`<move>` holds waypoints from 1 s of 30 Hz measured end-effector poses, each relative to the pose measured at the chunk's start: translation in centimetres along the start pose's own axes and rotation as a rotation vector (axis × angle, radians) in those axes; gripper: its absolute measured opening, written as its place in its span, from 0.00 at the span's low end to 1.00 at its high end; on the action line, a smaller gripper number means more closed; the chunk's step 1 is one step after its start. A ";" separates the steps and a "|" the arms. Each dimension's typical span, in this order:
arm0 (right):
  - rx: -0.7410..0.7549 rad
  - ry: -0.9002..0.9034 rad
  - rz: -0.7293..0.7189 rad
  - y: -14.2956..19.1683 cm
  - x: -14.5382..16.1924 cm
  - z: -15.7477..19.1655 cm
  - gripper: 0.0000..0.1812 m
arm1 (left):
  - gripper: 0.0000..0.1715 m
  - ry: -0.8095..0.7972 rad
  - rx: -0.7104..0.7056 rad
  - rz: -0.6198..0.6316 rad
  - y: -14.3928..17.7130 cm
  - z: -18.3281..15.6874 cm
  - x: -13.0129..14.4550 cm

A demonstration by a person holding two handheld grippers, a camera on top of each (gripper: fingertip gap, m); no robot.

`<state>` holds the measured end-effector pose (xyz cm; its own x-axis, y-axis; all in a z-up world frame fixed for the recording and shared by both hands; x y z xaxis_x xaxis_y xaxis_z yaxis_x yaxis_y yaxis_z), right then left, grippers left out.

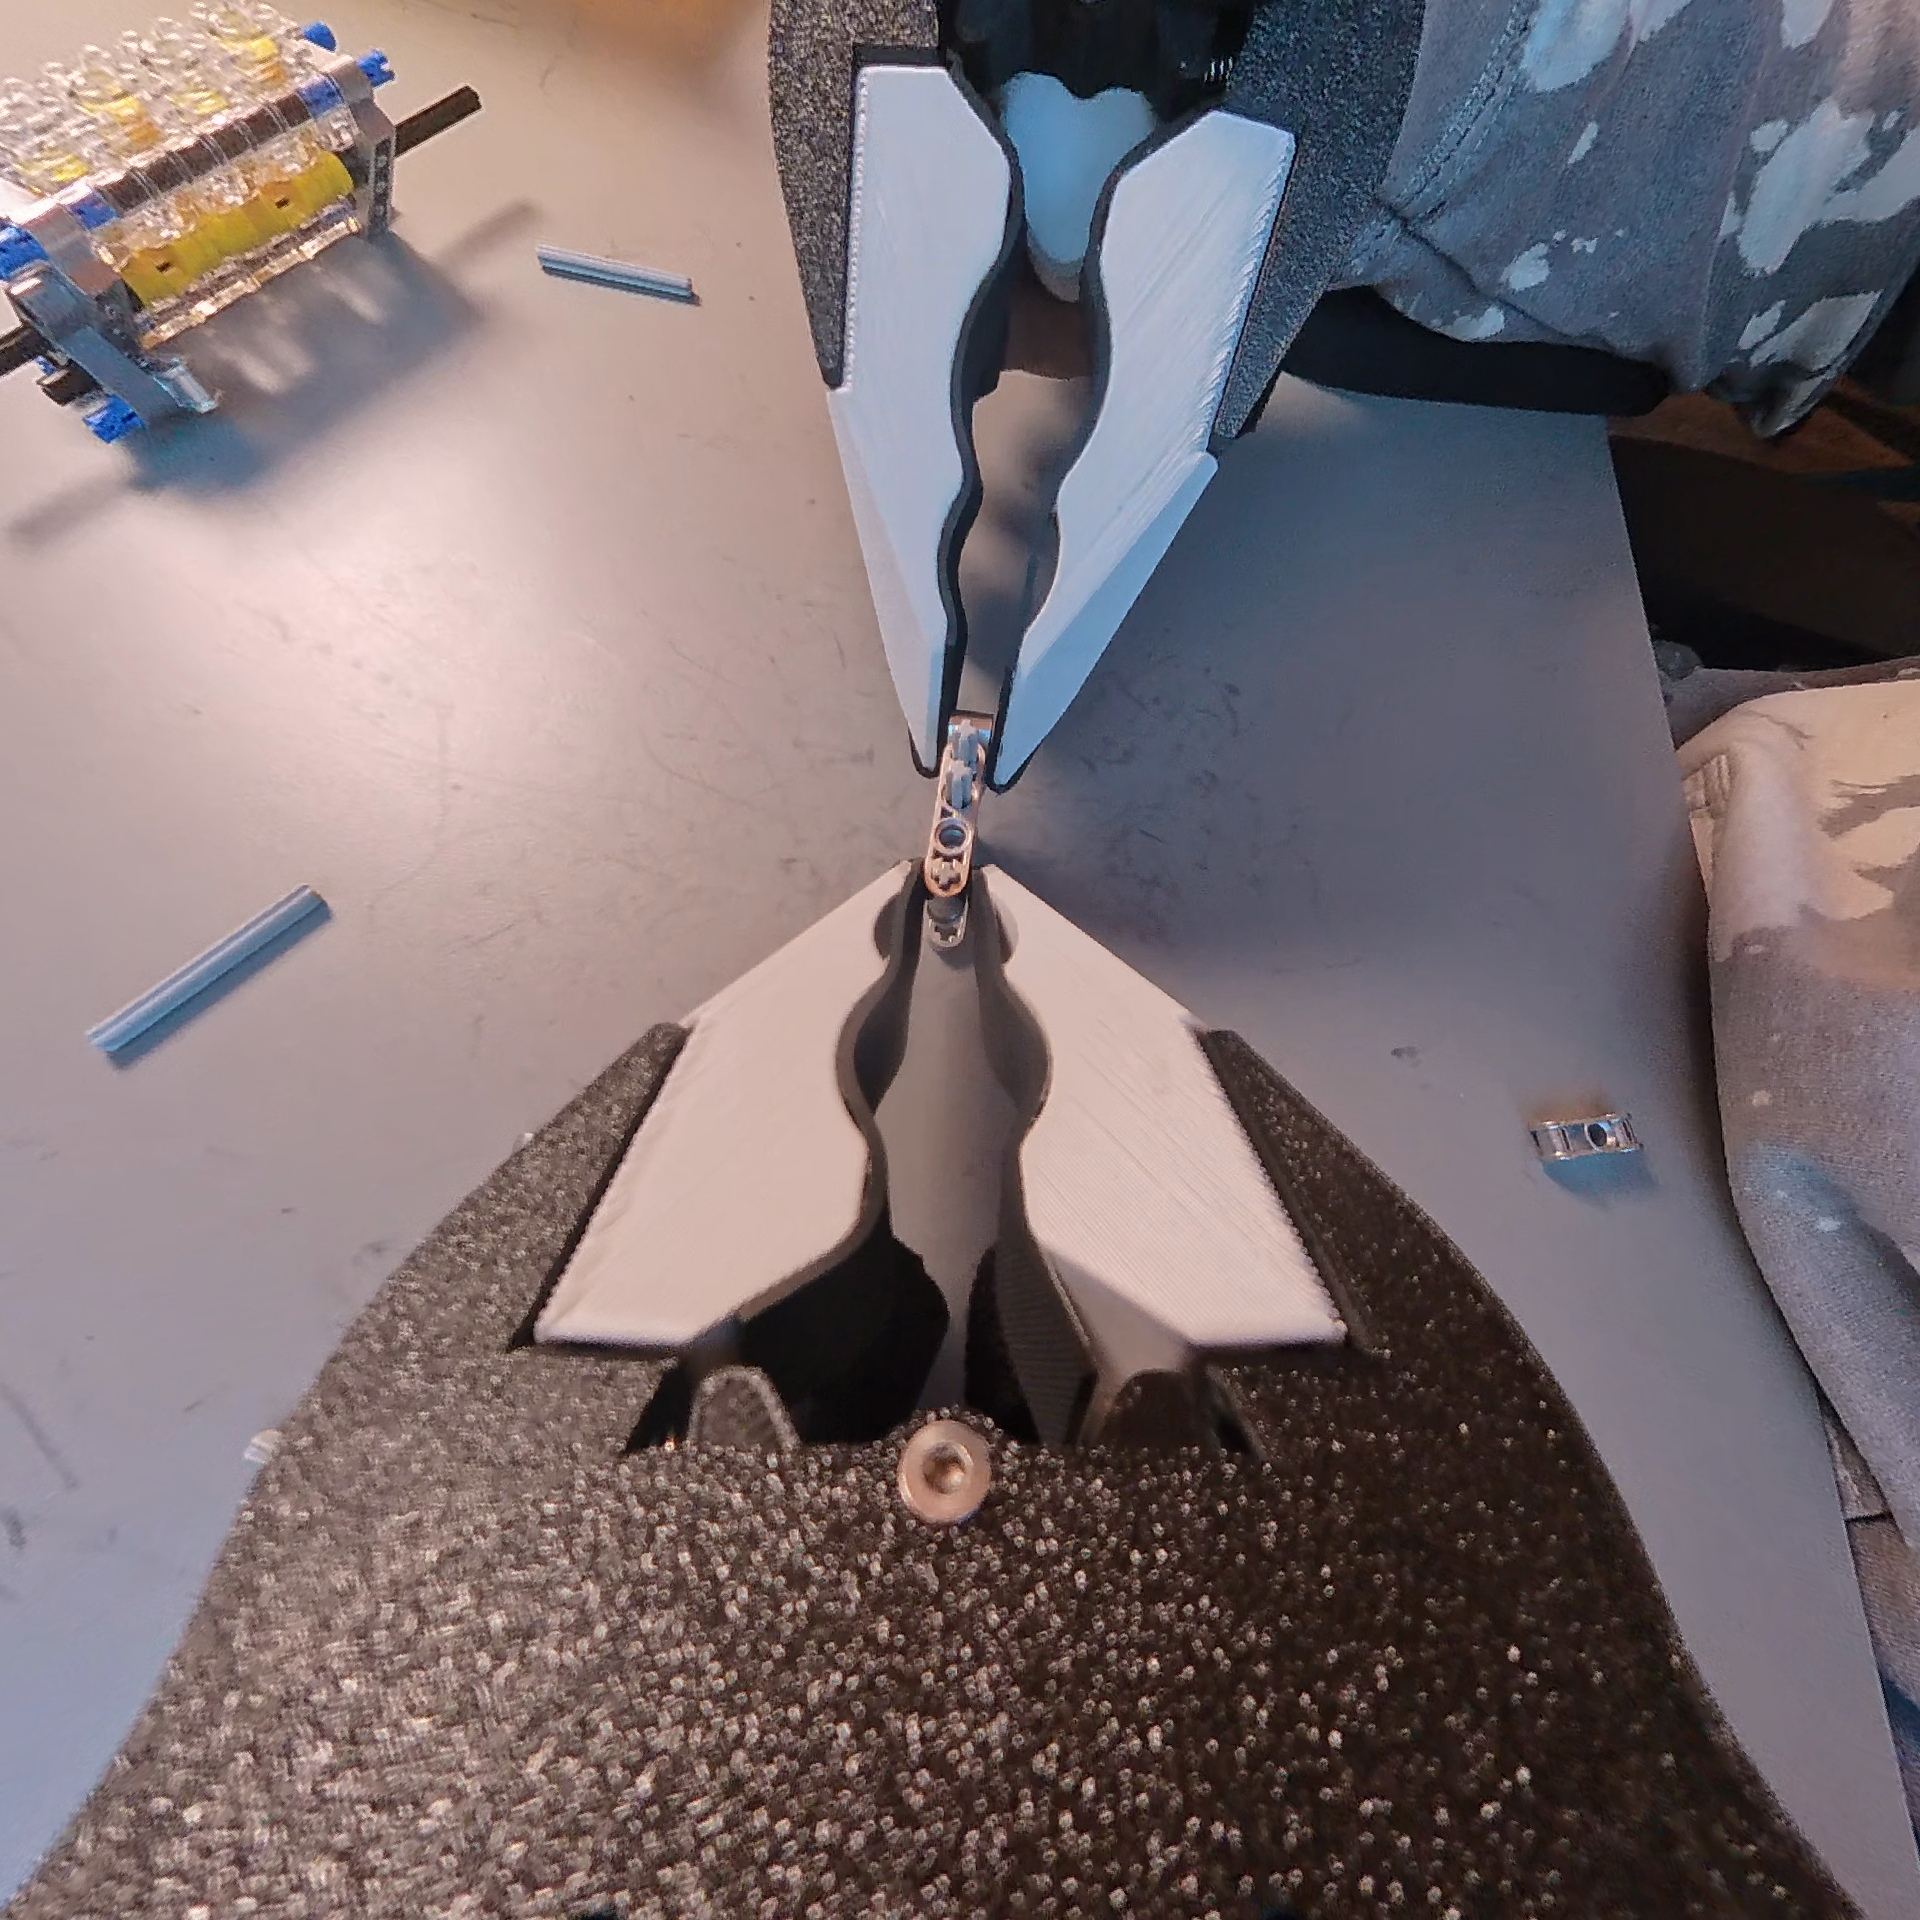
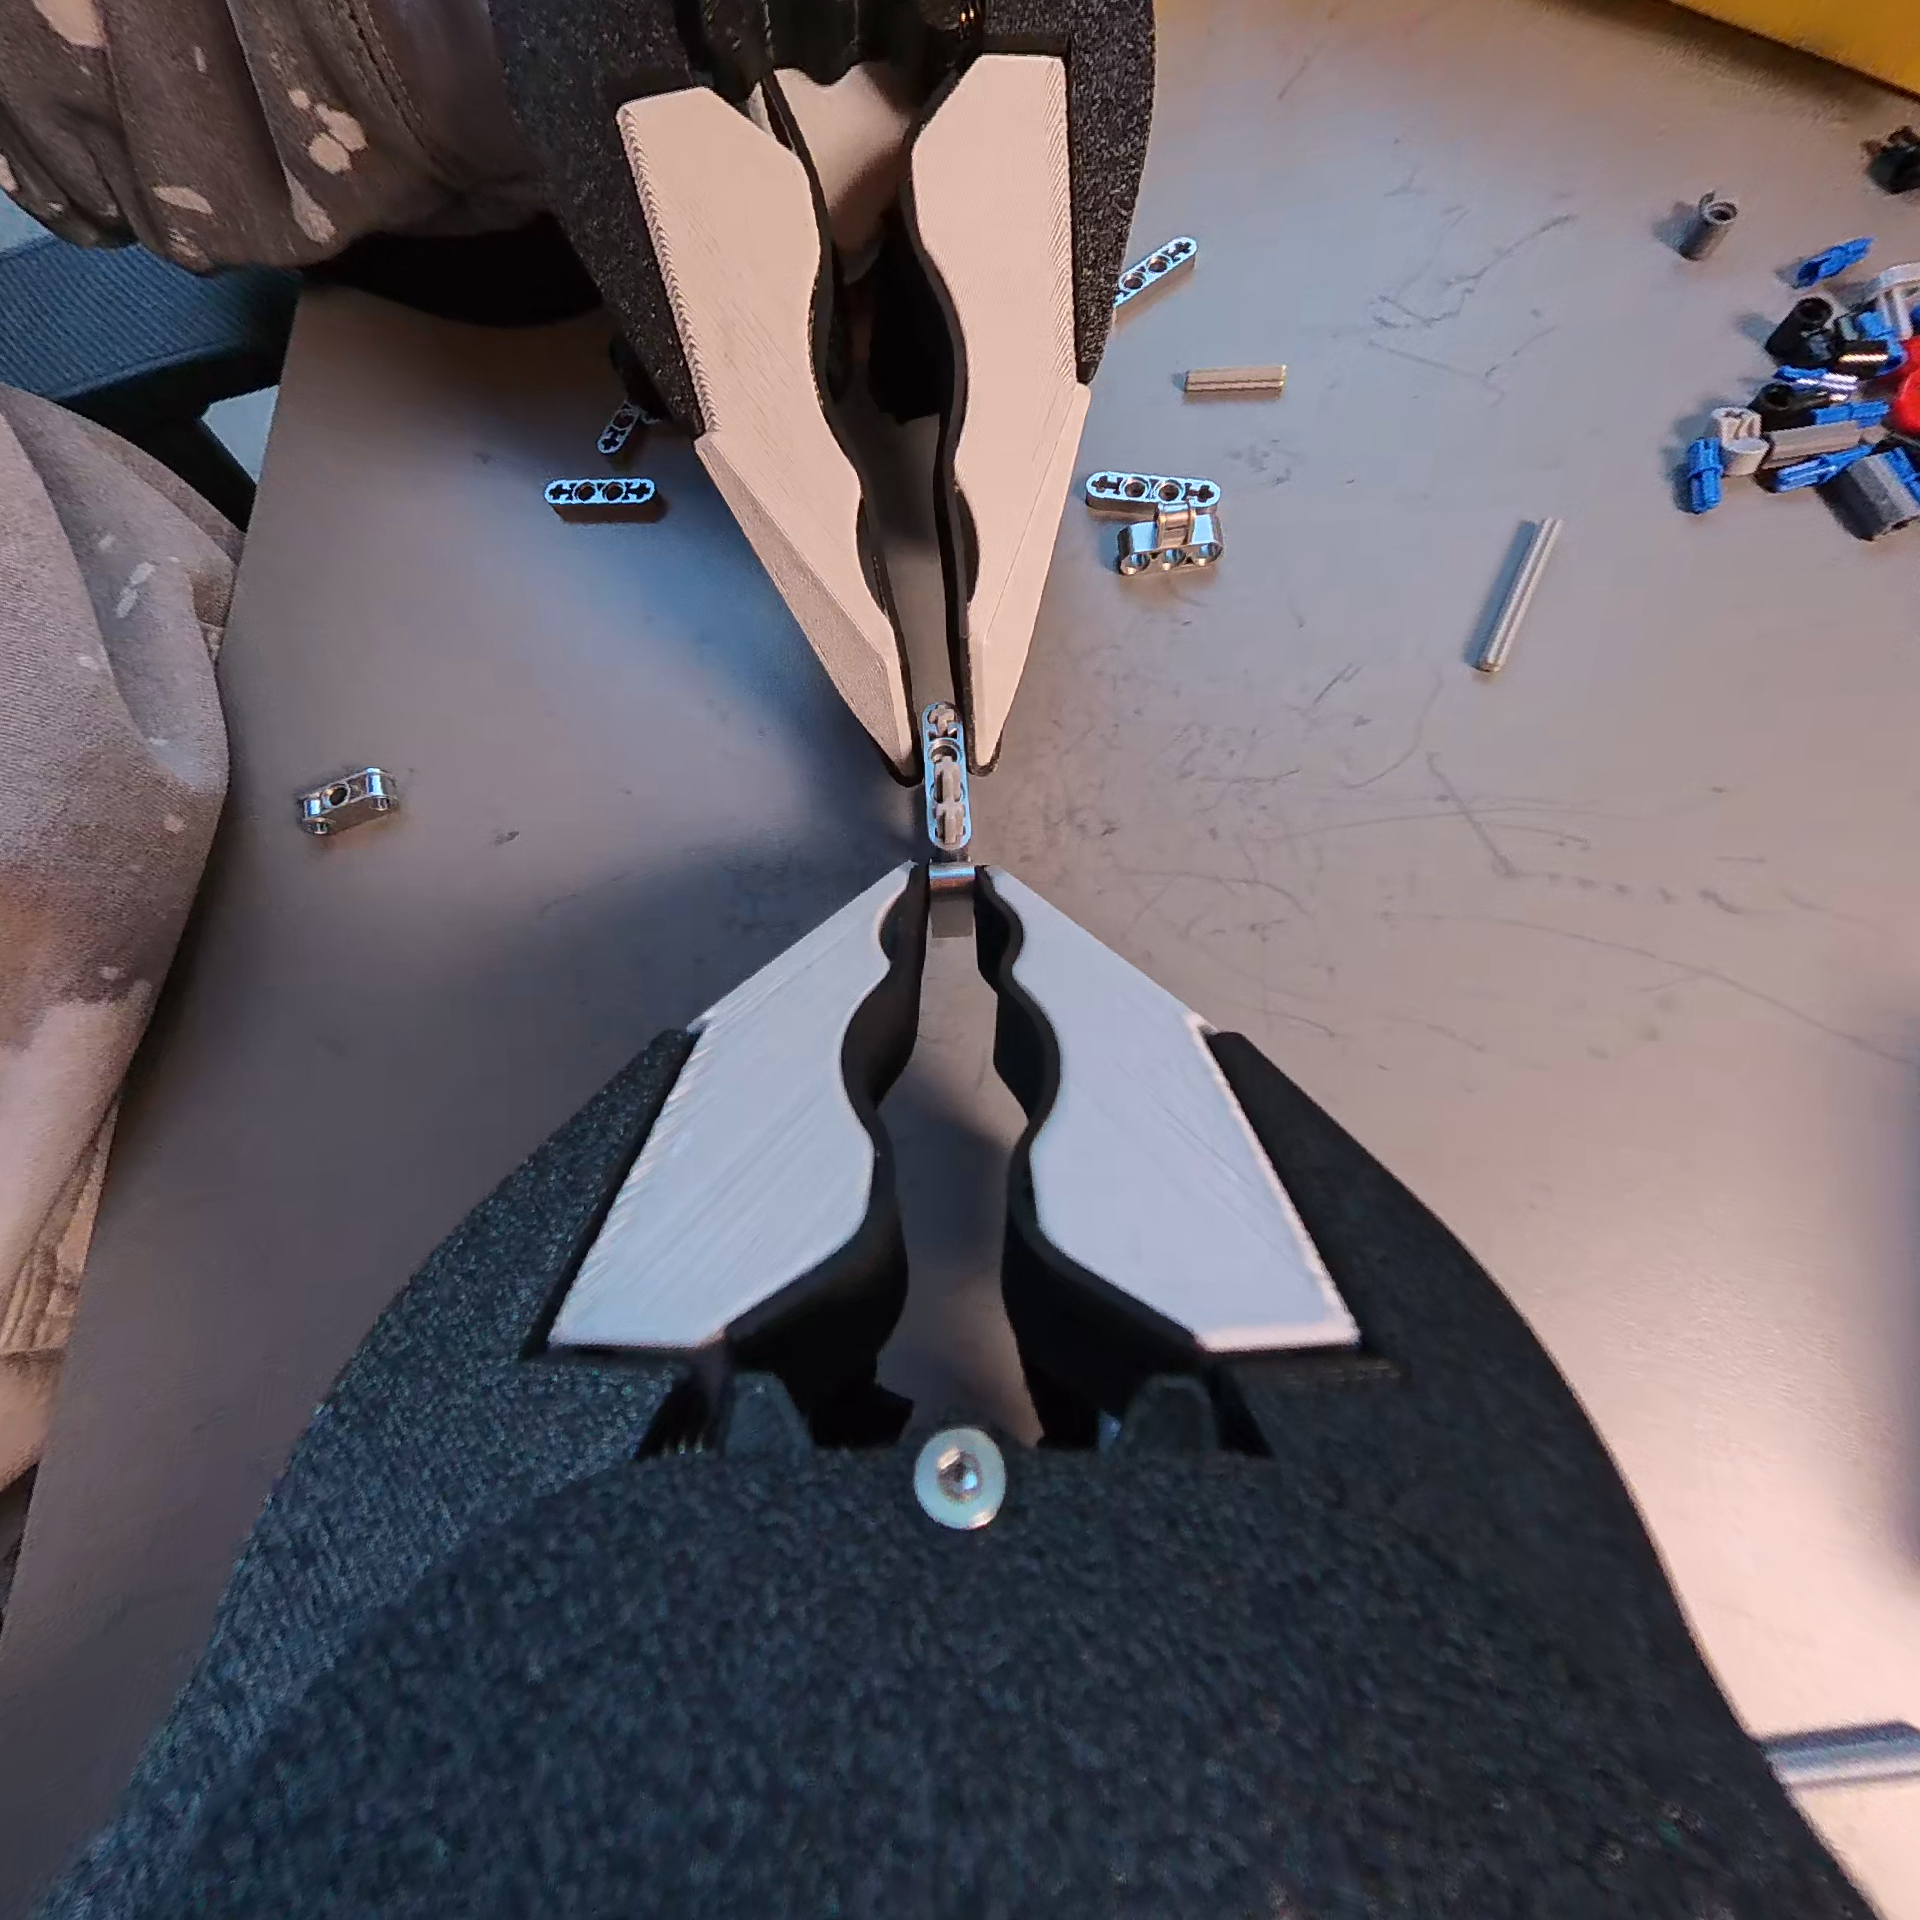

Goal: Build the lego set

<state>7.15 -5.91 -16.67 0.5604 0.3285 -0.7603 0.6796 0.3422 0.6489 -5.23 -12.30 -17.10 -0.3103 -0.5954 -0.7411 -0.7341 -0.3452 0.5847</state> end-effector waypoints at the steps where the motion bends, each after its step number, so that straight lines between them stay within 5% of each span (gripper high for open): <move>1: 0.001 0.001 0.000 0.0 0.0 0.0 0.03 | 0.04 0.005 0.003 0.000 0.0 0.0 0.0; 18: 0.018 0.025 -0.018 0.4 -0.1 0.1 0.03 | 0.04 0.045 0.027 0.005 -0.1 0.4 -0.1; 30: 0.029 -0.016 -0.017 0.3 0.0 0.1 0.03 | 0.05 0.166 0.084 -0.120 2.8 1.7 -0.6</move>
<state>7.43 -5.83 -16.46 0.5559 0.3086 -0.7718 0.7024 0.3221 0.6347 -8.15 -11.69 -15.60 -0.1190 -0.6672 -0.7353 -0.8096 -0.3635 0.4608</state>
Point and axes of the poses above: each gripper's, where its closed fingertips meet, y back along the fingers, x out of its underside, z = x × y across the jaws, the point moved 8 cm from there along y, back along the fingers, and after that the axes turned 12 degrees about y, right-handed, at the moved point
